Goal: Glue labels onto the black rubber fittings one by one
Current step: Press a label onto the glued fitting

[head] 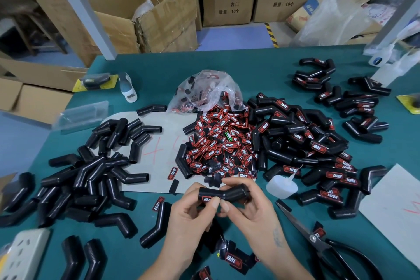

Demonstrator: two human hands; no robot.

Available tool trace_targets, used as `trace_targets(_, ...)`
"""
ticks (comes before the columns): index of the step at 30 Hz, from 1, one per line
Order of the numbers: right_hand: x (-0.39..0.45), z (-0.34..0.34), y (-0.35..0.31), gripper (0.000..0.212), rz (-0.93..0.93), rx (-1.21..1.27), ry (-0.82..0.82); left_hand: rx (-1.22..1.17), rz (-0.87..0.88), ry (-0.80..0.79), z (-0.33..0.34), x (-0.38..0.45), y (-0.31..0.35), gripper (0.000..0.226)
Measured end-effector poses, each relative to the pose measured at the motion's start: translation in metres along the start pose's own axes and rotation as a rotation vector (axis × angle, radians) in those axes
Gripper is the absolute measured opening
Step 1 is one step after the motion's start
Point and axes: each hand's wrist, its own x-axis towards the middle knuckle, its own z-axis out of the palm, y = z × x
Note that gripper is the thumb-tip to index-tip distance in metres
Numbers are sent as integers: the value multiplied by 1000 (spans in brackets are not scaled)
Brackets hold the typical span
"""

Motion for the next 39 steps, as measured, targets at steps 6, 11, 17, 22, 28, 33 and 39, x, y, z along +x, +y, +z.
trace_targets(6, 0, -2, 1, 33, 10, -20, -6, 23, 9, -6, 0, 0, 1, 28)
trace_targets(11, 0, -2, -1, 35, 4, -27, -4, 18, 20, -33, -1, -1, 4, 29)
trace_targets(17, -1, -2, 0, 36, 4, -28, -3, -26, 49, -65, 0, -2, 8, 21)
trace_targets(22, -1, -2, 2, 36, 8, -11, 4, -47, 46, -39, 1, -2, 7, 21)
trace_targets(28, -1, -2, 5, 40, -17, -75, 10, -66, 52, -17, 3, -1, 8, 22)
trace_targets(33, -2, -2, 6, 45, -37, -121, -7, -61, 42, 30, 1, 2, 7, 21)
trace_targets(39, -1, -3, 7, 44, -44, -144, -3, -7, 29, 81, -2, 4, 1, 25)
